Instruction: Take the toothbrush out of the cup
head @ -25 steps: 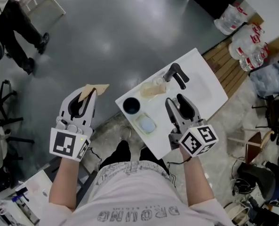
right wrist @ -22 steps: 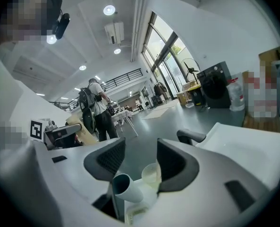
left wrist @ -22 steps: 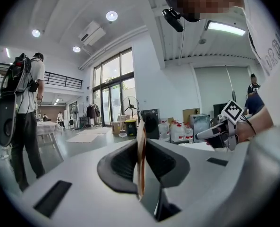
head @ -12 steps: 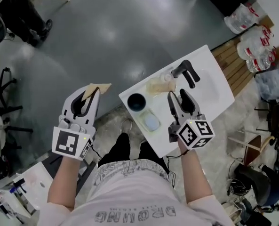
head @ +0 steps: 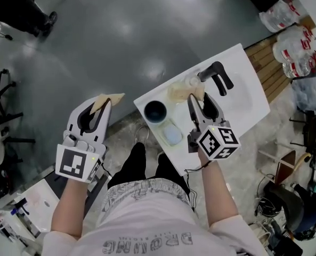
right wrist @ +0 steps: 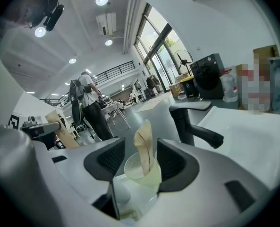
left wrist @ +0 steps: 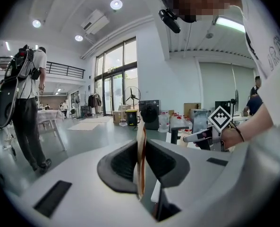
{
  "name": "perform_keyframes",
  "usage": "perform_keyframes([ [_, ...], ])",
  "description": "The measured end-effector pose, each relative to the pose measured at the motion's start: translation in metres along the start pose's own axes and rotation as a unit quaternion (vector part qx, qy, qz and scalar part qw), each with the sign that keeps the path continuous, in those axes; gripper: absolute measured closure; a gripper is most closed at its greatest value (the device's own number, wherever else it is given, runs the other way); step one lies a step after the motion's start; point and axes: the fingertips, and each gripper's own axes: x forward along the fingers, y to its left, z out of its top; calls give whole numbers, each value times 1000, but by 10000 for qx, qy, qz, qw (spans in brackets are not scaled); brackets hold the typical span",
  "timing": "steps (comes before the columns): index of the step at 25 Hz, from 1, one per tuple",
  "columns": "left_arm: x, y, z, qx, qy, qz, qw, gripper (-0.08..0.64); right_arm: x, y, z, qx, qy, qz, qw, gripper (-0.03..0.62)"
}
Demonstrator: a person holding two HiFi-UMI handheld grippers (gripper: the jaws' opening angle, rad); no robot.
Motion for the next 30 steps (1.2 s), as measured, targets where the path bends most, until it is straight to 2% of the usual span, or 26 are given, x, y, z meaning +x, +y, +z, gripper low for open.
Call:
perform_keyframes([
  [16, -3, 9, -26, -152, 221, 42, 9996, 495, 19, -7, -11, 30, 94, -112, 9999, 383],
  [30, -9, 10, -28, -224, 170, 27, 9996, 495, 20, -5, -12, -123, 66, -357, 9993, 495],
])
